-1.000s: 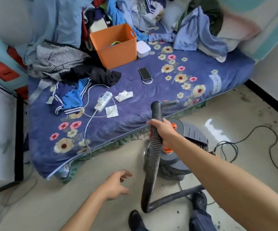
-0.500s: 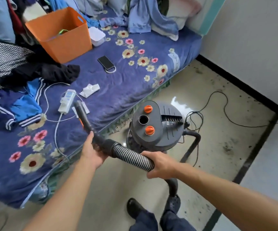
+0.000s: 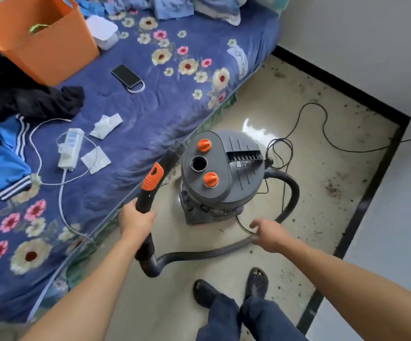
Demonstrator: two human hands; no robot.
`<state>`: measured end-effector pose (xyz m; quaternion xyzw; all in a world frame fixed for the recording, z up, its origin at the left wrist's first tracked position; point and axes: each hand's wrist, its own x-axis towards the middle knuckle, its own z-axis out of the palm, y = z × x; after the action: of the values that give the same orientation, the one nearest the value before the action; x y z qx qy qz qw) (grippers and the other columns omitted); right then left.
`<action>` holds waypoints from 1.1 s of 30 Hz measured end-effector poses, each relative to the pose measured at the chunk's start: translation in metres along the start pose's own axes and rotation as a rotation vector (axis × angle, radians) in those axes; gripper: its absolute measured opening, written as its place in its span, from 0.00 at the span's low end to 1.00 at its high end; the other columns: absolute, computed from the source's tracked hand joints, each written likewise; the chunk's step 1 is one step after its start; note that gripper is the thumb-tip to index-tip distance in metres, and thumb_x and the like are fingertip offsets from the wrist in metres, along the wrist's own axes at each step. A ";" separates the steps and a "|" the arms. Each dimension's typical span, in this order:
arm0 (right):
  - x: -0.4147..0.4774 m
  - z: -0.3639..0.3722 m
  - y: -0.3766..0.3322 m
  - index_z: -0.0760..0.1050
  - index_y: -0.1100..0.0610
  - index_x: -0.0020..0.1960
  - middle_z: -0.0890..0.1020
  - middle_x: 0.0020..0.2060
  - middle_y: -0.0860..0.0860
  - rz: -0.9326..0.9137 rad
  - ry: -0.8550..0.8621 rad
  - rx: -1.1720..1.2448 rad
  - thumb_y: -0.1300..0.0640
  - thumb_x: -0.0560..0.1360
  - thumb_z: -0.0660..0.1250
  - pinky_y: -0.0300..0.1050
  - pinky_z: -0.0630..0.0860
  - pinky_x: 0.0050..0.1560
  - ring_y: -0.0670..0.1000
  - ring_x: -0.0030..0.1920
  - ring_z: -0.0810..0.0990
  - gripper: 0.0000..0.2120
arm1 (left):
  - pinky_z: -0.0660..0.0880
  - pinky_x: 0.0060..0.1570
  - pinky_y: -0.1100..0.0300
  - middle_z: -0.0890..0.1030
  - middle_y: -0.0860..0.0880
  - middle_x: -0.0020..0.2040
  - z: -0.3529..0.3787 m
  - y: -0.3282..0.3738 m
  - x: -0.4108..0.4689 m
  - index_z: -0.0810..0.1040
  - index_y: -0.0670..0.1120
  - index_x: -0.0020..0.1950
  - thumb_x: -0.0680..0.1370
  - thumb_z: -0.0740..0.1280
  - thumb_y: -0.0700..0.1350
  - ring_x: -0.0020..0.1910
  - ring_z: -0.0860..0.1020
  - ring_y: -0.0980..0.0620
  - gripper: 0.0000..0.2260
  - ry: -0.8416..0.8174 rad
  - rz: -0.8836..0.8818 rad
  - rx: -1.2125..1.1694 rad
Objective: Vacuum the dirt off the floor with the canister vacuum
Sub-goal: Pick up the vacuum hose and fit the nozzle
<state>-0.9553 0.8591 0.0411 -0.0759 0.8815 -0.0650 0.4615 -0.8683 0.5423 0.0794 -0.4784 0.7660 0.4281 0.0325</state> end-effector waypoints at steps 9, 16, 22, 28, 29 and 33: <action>0.098 -0.052 -0.071 0.78 0.53 0.61 0.84 0.50 0.53 -0.257 0.334 0.066 0.49 0.79 0.66 0.50 0.77 0.52 0.57 0.51 0.81 0.13 | 0.75 0.40 0.50 0.79 0.44 0.37 0.018 -0.044 0.039 0.74 0.46 0.40 0.70 0.70 0.42 0.40 0.76 0.38 0.05 0.173 -0.035 0.209; 0.163 -0.052 -0.100 0.82 0.51 0.57 0.76 0.50 0.55 -0.607 0.395 -0.206 0.52 0.79 0.67 0.52 0.75 0.44 0.60 0.49 0.79 0.10 | 0.68 0.36 0.55 0.78 0.44 0.36 0.043 -0.085 0.052 0.74 0.47 0.39 0.70 0.71 0.42 0.38 0.75 0.39 0.06 0.231 -0.208 0.196; 0.185 -0.062 -0.087 0.83 0.55 0.50 0.77 0.43 0.55 -0.891 0.425 -0.300 0.54 0.76 0.72 0.48 0.71 0.31 0.62 0.36 0.79 0.06 | 0.67 0.35 0.55 0.73 0.49 0.31 0.068 -0.097 0.056 0.73 0.44 0.38 0.71 0.70 0.43 0.37 0.73 0.39 0.06 0.226 -0.231 0.217; 0.201 -0.080 -0.087 0.82 0.60 0.51 0.80 0.44 0.56 -1.174 0.374 -0.440 0.56 0.76 0.67 0.52 0.78 0.32 0.60 0.38 0.81 0.10 | 0.70 0.36 0.53 0.75 0.47 0.32 0.084 -0.099 0.068 0.73 0.44 0.38 0.71 0.70 0.43 0.38 0.74 0.38 0.07 0.222 -0.215 0.235; 0.203 -0.081 -0.087 0.82 0.61 0.51 0.80 0.43 0.56 -1.197 0.371 -0.446 0.55 0.78 0.64 0.53 0.78 0.32 0.60 0.38 0.81 0.12 | 0.70 0.36 0.53 0.75 0.47 0.32 0.086 -0.098 0.069 0.72 0.44 0.38 0.71 0.70 0.43 0.38 0.74 0.38 0.07 0.217 -0.214 0.234; 0.205 -0.081 -0.087 0.81 0.62 0.49 0.78 0.41 0.56 -1.255 0.353 -0.477 0.53 0.80 0.59 0.52 0.78 0.32 0.60 0.38 0.80 0.16 | 0.67 0.35 0.54 0.72 0.49 0.30 0.094 -0.095 0.074 0.69 0.45 0.35 0.71 0.70 0.43 0.37 0.73 0.38 0.11 0.205 -0.196 0.246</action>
<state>-1.1307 0.7380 -0.0625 -0.6589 0.7230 -0.1357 0.1570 -0.8702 0.5378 -0.0736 -0.5843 0.7616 0.2748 0.0540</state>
